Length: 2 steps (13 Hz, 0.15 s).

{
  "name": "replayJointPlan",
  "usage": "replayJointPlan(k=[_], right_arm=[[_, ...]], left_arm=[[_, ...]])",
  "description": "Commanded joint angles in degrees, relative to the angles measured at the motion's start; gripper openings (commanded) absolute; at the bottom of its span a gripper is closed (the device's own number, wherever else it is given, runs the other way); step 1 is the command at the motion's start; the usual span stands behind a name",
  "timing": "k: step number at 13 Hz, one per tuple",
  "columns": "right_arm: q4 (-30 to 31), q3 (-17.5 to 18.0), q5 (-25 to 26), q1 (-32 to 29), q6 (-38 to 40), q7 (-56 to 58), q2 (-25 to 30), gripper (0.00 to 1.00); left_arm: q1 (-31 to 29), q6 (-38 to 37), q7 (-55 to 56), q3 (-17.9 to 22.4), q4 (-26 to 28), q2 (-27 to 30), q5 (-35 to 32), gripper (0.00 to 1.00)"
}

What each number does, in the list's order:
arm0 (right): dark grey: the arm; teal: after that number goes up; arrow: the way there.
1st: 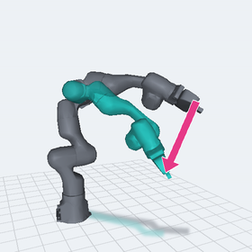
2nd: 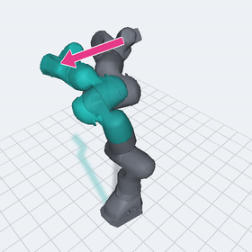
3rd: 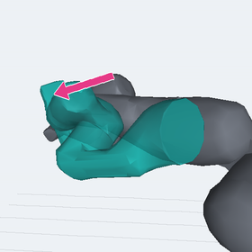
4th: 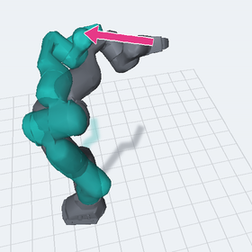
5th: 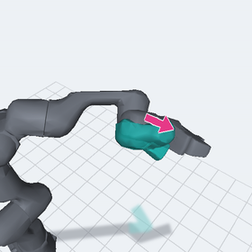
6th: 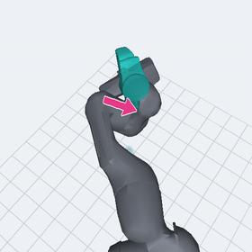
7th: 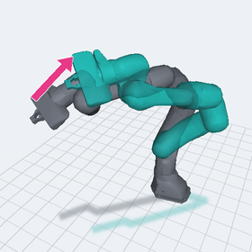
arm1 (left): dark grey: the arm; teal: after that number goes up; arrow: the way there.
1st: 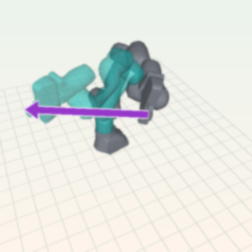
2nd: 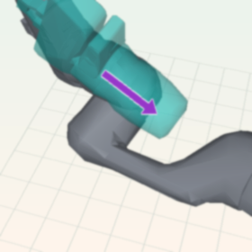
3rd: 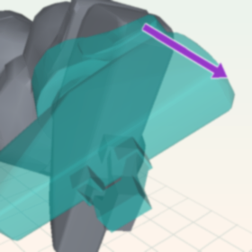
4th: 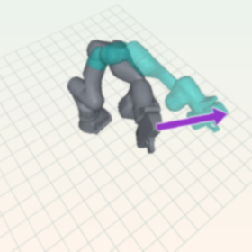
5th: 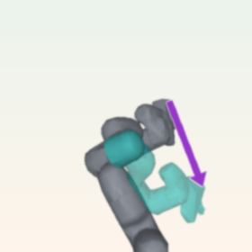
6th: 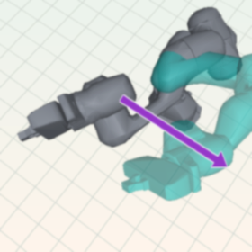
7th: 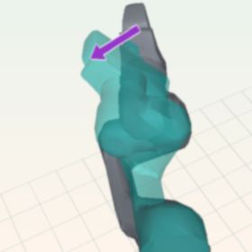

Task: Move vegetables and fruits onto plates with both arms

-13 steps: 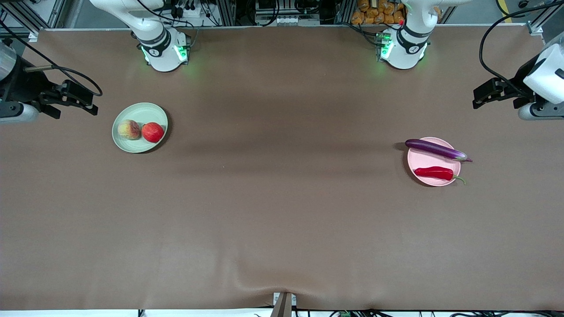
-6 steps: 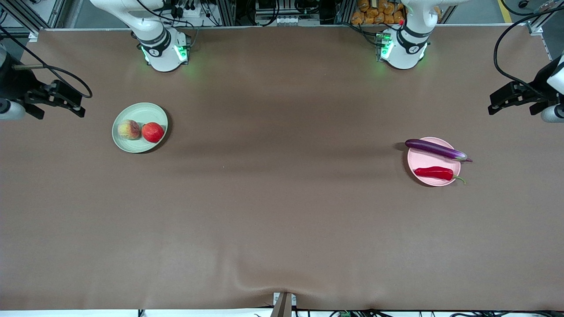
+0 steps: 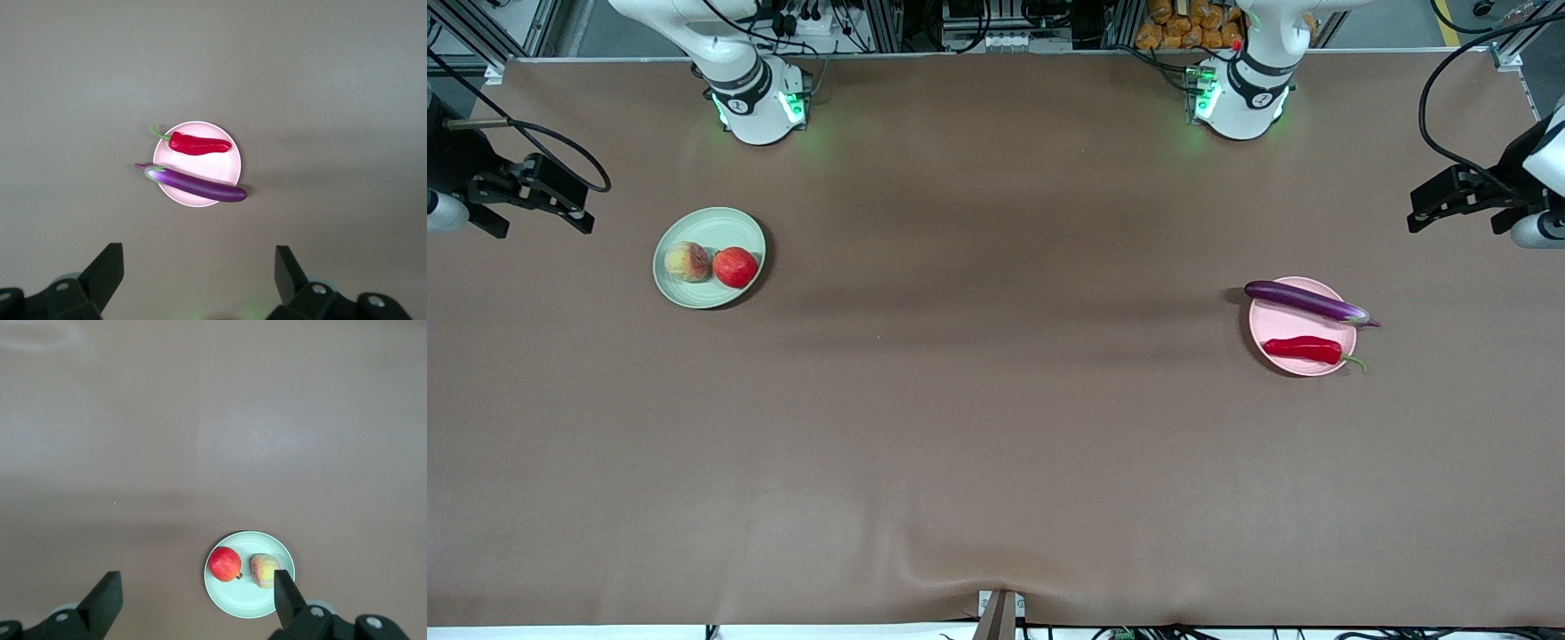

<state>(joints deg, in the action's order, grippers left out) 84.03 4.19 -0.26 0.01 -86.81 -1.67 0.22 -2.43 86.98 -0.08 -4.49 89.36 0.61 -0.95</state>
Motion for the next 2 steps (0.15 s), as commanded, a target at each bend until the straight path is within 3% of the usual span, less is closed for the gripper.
replayJointPlan(k=[1, 2], right_arm=[[-0.7, -0.1, 1.2, -0.8, 0.8, 0.3, 0.1, 1.0], [-0.6, -1.4, 1.1, -0.8, 0.8, 0.2, 0.0, 1.0]], left_arm=[[0.0, -0.2, -0.1, -0.2, -0.5, -0.2, 0.2, 1.0], [0.0, -0.3, -0.1, -0.2, -0.5, -0.2, 0.2, 1.0]])
